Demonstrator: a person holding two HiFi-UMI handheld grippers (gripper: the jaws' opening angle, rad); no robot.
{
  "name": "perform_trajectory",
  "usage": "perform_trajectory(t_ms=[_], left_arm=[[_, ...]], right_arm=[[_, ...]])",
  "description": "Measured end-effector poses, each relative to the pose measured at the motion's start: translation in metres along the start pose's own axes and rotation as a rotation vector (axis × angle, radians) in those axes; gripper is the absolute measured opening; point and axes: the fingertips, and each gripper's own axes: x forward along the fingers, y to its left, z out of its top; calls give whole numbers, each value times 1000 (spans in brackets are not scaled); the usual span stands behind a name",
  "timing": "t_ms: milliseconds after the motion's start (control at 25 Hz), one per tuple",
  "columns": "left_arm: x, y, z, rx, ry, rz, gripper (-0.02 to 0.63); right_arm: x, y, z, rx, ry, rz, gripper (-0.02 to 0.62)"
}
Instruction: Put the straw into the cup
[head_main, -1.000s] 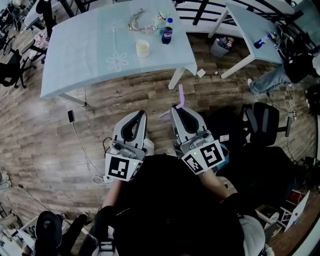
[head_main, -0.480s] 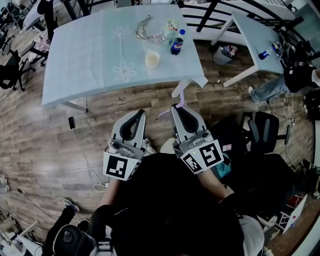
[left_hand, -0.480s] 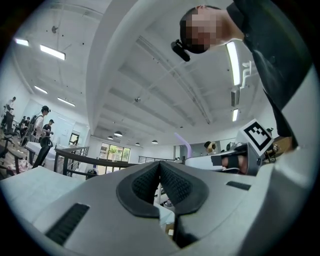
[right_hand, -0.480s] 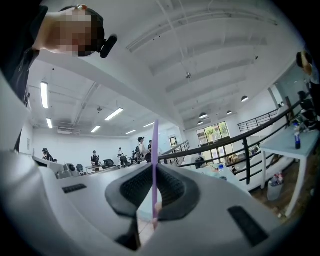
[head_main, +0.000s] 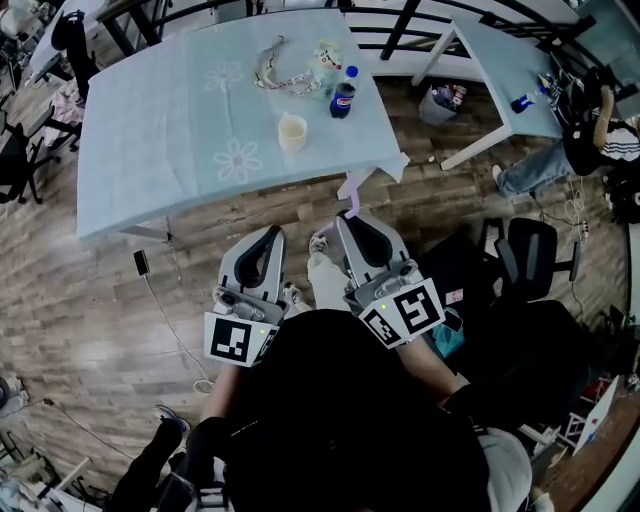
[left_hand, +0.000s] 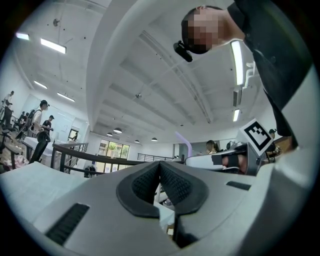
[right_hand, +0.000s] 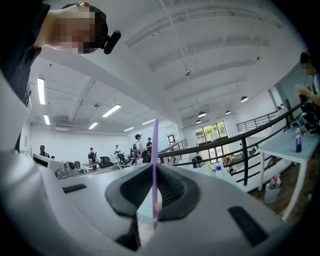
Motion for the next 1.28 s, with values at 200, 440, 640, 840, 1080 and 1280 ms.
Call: perform_trajectory(t_ms=[200, 440, 640, 840, 1080, 1280], left_arm=[[28, 15, -3, -8, 1, 24, 12], [64, 40, -11, -6, 22, 45, 13], [96, 59, -20, 13, 45, 80, 12], [126, 74, -19, 33, 44, 122, 12], [152, 89, -28, 43, 79, 179, 12], [169, 94, -32, 36, 77, 219, 12]], right_arm=[[27, -27, 2, 6, 15, 3, 29], [64, -57, 7, -1, 28, 21, 29], [97, -87, 16, 1, 21, 47, 29], [127, -114, 22, 6, 18, 90, 29], [163, -139, 29, 21, 14, 139, 29], [184, -149, 32, 19, 21, 178, 29]])
